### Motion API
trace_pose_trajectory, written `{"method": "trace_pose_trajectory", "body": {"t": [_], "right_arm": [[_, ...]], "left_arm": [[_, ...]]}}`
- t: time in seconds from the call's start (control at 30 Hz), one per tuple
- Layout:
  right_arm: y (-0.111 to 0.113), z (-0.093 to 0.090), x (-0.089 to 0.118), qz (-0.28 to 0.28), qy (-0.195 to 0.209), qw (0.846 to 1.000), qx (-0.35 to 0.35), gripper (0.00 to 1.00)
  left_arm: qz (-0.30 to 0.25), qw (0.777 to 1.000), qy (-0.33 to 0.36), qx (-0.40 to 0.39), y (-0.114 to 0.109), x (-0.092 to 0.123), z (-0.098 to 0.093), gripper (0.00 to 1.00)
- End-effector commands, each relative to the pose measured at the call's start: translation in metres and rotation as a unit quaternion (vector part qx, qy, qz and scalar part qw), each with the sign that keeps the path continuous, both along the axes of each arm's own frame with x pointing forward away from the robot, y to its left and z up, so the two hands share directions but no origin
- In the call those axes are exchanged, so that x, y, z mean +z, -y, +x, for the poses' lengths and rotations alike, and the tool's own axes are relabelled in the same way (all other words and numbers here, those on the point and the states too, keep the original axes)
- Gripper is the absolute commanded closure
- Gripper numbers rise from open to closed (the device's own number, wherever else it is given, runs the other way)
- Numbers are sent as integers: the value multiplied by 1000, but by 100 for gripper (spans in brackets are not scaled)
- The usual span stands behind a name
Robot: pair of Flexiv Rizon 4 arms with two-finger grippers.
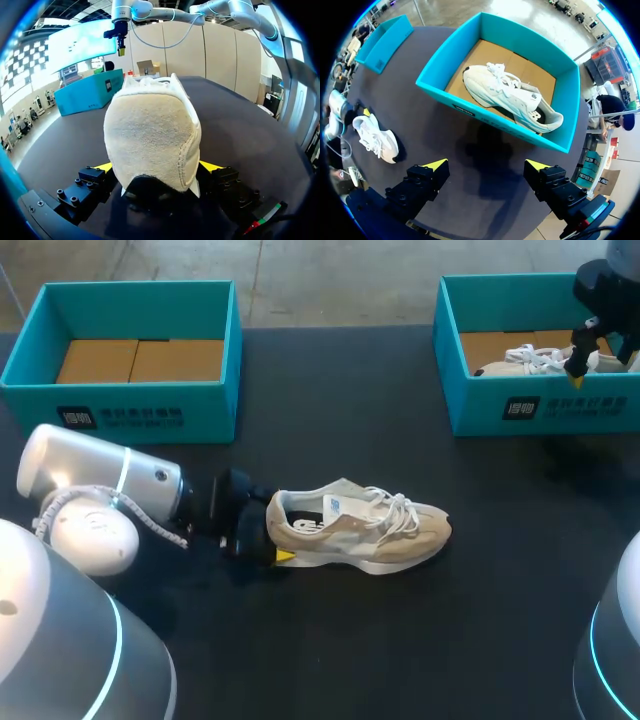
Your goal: Take the shoe out of the shoebox, open the shoe tongue, remove and reinsert the insole, then place the shoe into the shoebox
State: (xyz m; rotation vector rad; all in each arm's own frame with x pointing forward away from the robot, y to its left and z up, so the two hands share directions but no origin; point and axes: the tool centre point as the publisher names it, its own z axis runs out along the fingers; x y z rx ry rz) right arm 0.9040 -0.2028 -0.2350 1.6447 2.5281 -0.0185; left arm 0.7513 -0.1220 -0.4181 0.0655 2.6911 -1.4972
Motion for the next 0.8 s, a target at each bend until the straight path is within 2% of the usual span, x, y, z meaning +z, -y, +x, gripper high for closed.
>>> {"method": "trace_pose_trajectory", "body": {"t": [0.03,0.1,0.17,0.2,0.23,0.27,0.8], "right_arm": [[0,-1,0,0,1,1000,0,0],[0,-1,0,0,1,1000,0,0],[0,-1,0,0,1,1000,0,0],[0,-1,0,0,1,1000,0,0],[0,-1,0,0,1,1000,0,0],[0,-1,0,0,1,1000,0,0],[0,-1,0,0,1,1000,0,0]], "left_arm": [[5,1000,1,1,3,-5,-1,0],[7,1000,4,1,4,-5,-2,0],[8,1000,8,-1,4,-4,-2,51],[7,1000,8,-1,4,-4,-3,62],[7,1000,8,-1,4,-3,-3,87],[7,1000,8,-2,4,-3,-3,100],[13,1000,9,17,-15,2,-8,100]]}}
